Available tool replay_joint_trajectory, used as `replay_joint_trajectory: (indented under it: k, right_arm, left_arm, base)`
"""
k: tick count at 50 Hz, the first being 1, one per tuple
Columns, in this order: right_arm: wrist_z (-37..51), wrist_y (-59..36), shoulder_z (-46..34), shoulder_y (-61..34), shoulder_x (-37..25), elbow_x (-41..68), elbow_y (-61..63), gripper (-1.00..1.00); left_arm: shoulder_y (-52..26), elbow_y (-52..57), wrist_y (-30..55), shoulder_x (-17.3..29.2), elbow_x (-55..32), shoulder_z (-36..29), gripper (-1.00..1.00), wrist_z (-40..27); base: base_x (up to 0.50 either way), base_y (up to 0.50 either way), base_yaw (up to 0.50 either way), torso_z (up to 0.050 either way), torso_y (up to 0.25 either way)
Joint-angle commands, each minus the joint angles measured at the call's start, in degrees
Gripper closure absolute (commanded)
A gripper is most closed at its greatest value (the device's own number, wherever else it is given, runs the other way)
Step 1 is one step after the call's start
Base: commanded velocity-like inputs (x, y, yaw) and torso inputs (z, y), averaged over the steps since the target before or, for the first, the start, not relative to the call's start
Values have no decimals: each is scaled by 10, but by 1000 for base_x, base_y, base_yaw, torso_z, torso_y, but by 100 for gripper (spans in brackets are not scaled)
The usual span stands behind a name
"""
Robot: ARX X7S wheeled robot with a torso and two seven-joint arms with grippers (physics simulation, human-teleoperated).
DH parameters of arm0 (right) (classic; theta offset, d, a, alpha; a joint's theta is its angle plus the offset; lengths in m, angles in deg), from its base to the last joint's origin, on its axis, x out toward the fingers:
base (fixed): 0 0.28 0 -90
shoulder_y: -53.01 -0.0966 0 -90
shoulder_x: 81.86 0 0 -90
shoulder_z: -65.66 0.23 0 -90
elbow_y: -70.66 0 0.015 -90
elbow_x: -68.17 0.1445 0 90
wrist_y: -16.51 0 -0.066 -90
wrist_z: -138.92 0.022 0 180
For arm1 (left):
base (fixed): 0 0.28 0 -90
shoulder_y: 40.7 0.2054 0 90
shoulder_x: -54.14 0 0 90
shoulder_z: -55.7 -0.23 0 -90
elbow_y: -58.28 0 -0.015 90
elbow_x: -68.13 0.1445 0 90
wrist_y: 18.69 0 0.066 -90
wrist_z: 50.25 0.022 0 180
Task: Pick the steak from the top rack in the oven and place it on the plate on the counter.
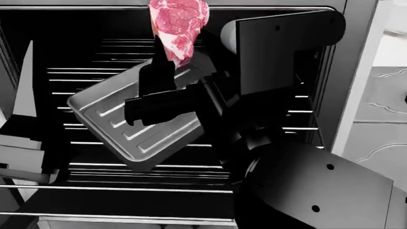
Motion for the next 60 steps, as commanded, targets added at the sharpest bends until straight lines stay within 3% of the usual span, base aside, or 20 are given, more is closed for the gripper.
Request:
replay_joint_trajectory:
  k: [1, 17, 41, 60]
  right_arm:
    - [-5, -2, 7, -3, 1, -11, 0, 100]
    - [-3, -4, 2, 0, 5, -12, 6, 100]
    - [-8, -5, 2, -6, 7, -13, 4, 100]
    - [-5, -4, 7, -9, 6, -5, 5, 100]
  left_arm:
    - [-1, -1, -5, 5, -2, -6, -100, -7]
    - [0, 2, -19, 14, -8, -11, -100, -12]
    - [-13, 0, -25, 26, -19, -26, -100, -27]
    - [-17, 1, -30, 33, -22, -37, -100, -40]
  base:
    - [-286, -500, 0, 0, 0]
    - [-104, -500, 0, 0, 0]
    - [251, -500, 0, 0, 0]
    - [0, -500, 0, 0, 1]
